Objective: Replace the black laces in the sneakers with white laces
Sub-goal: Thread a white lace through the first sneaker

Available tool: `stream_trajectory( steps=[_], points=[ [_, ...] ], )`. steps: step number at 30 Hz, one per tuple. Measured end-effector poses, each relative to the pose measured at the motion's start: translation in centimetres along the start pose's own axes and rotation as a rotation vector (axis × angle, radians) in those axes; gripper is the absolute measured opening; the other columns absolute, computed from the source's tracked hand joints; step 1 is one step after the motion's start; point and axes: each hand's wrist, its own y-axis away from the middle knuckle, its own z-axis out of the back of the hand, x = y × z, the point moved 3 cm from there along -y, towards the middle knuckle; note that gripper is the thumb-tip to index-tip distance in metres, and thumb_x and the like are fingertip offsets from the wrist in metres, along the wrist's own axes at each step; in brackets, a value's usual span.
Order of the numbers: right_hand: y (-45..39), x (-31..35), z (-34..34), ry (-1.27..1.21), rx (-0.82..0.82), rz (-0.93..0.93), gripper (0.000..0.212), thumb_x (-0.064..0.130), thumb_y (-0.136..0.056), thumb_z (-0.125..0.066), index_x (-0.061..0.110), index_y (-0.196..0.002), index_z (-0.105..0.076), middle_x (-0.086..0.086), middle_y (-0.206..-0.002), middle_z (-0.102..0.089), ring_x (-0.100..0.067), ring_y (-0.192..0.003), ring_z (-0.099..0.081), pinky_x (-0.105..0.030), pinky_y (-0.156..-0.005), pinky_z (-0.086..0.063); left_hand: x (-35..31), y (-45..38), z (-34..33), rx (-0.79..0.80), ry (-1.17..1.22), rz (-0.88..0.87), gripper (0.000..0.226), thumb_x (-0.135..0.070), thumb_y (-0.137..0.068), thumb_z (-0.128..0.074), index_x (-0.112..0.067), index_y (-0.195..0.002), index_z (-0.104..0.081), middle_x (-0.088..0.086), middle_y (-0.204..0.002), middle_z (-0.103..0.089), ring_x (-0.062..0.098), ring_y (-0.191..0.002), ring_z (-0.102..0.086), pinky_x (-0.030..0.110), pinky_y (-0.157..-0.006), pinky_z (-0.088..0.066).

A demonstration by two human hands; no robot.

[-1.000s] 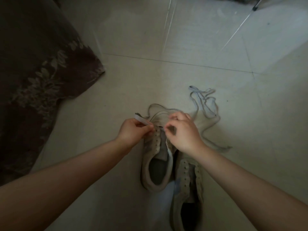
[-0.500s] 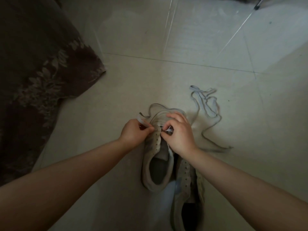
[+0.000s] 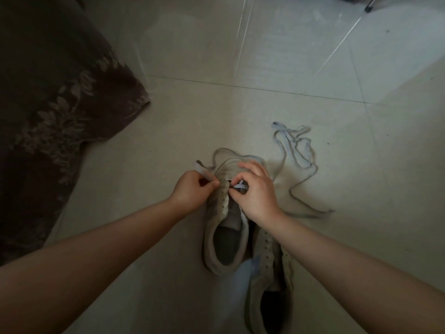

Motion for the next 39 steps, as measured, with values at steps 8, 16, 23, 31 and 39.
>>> stream_trajectory(
  steps=[8,16,23,31,39],
  points=[
    [0.3,0.1,-0.4,0.044,0.023,0.043,0.01,0.013,-0.072,-0.073,0.014,-0.07,-0.063,-0.006,-0.132,-0.054,-0.027,-0.132,-0.04,-0.037,-0.106,-0.032,-0.5,-0.1,0.0,-0.026,-0.109,-0.07,0.013,-0.015,-0.086,-0.065,-0.009,-0.095,-0.073,0.007,-0.095,-0.072,0.016,-0.091,-0.065,0.021,-0.08,-0.046],
    [0.3,0.0,-0.3,0.088,0.047,0.04,0.007,0.02,-0.073,-0.076,0.016,-0.08,-0.073,-0.005,-0.134,-0.055,-0.031,-0.133,-0.037,-0.047,-0.107,-0.032,-1.2,-0.5,0.2,0.03,-0.279,-0.117,0.016,-0.018,-0.087,-0.063,-0.008,-0.095,-0.073,0.009,-0.096,-0.072,0.019,-0.093,-0.065,0.024,-0.078,-0.047],
    [0.2,-0.1,-0.6,0.048,0.026,0.004,0.013,0.019,-0.074,-0.077,0.017,-0.087,-0.078,-0.001,-0.134,-0.056,-0.034,-0.132,-0.037,-0.042,-0.11,-0.028,-1.3,-0.8,0.6,0.058,-0.349,-0.117,0.016,-0.02,-0.086,-0.065,-0.009,-0.094,-0.073,0.008,-0.097,-0.073,0.02,-0.094,-0.066,0.031,-0.085,-0.051],
    [0.0,-0.2,-1.3,-0.042,-0.025,-0.076,0.013,0.014,-0.07,-0.079,0.017,-0.083,-0.078,0.0,-0.13,-0.059,-0.031,-0.13,-0.038,-0.032,-0.108,-0.029,-0.6,-0.9,0.4,0.159,0.021,0.083,0.016,-0.011,-0.081,-0.071,-0.001,-0.094,-0.072,0.011,-0.096,-0.071,0.006,-0.073,-0.061,0.012,-0.065,-0.047],
    [0.0,0.2,-1.5,-0.074,0.009,-0.006,0.003,0.002,-0.073,-0.072,0.005,-0.073,-0.072,-0.007,-0.127,-0.059,-0.024,-0.12,-0.051,-0.023,-0.1,-0.035,-0.5,0.3,-1.0,0.101,0.07,0.006,0.017,-0.021,-0.083,-0.07,-0.017,-0.074,-0.057,-0.006,-0.064,-0.057,-0.001,-0.058,-0.052,0.011,-0.055,-0.04]
  ],
)
